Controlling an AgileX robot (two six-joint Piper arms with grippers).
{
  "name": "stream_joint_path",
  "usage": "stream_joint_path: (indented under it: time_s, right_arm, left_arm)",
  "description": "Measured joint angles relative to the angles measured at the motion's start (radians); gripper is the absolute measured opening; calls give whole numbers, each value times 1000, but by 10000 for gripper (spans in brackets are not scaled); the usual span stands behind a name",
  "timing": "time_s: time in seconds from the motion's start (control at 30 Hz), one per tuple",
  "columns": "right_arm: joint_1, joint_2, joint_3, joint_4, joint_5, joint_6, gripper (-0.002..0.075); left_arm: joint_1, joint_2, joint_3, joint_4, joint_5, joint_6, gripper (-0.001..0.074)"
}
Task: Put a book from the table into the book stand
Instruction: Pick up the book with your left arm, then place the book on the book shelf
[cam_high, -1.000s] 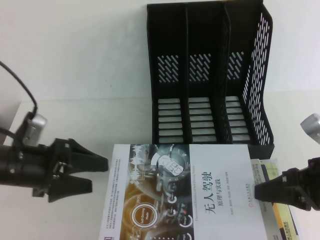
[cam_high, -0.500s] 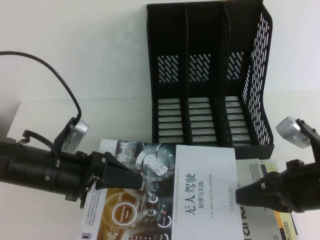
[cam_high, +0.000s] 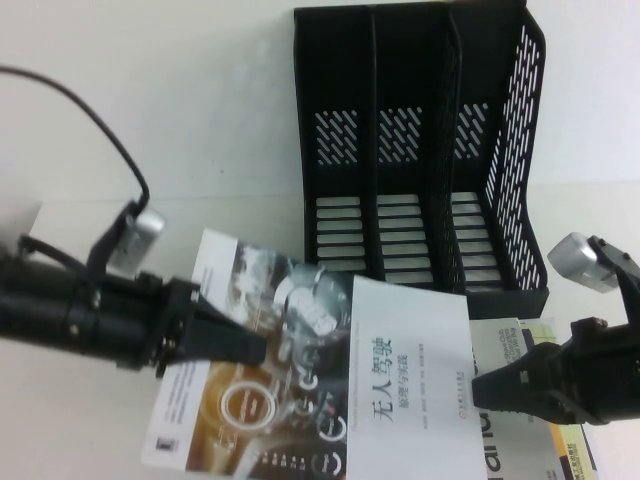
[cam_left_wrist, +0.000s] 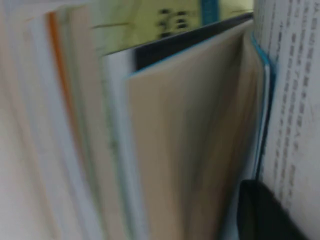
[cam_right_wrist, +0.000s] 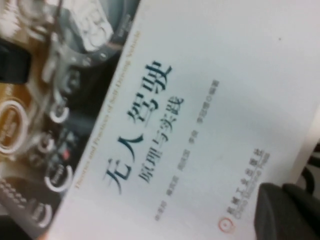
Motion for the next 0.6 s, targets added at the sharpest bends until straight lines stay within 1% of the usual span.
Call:
stream_joint_path:
  time_s: [0.07,0.13,0.2,0.27,0.43,0.6]
  right_arm:
    - [4,-20,4,-21,-17,-2,-2]
    - [4,-43,7,-45,-30,-2,-2]
    - [4,-80,7,-54,-43,-4,-2]
    - [4,-119,7,-54,-48,-4,-3]
    - [4,-183,7,-55,-36,-2,-3]
    - [4,-198,7,-81,-5,21,-3]
  left_arm:
    - [0,-43,-63,20,12,-71,101]
    - [-2,-82,-148,54,17,-182,101]
    - [-7,-113,-269,130,0,-300,101]
    - [-31,-126,-409,241,-13,-405,101]
    - [-144,-108,-734,552,7,-674,101]
    - [-305,-17,-1005,826,52,-920,101]
